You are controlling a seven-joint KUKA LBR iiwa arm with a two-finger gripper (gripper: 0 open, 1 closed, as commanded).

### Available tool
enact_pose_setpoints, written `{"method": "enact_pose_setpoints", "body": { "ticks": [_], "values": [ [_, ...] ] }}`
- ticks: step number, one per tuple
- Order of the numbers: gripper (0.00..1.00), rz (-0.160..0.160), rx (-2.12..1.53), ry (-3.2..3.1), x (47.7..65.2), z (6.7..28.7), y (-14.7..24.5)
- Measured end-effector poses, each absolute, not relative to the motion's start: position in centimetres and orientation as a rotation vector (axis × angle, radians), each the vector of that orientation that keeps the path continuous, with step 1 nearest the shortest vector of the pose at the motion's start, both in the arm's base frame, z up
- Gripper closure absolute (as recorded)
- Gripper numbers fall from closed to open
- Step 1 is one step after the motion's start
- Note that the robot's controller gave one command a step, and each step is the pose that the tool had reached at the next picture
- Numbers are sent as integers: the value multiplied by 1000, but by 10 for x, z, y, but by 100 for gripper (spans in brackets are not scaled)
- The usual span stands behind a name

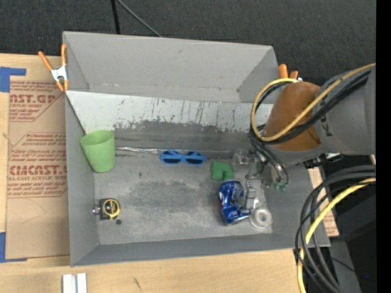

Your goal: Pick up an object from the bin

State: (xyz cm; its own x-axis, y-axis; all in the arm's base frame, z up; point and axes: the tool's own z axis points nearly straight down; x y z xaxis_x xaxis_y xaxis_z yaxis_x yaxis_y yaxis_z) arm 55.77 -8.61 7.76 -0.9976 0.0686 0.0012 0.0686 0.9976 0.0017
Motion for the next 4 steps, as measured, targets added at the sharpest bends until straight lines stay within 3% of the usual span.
{"method": "enact_pose_setpoints", "body": {
  "ticks": [1, 2, 3, 4],
  "values": [
    [0, -1, -515, -3105, 500, 74, -56],
    [100, 2, -514, -3107, 501, 76, -57],
    [100, -1, -492, -3108, 503, 122, -59],
    [100, -2, -445, -3121, 503, 319, -27]
  ]
}}
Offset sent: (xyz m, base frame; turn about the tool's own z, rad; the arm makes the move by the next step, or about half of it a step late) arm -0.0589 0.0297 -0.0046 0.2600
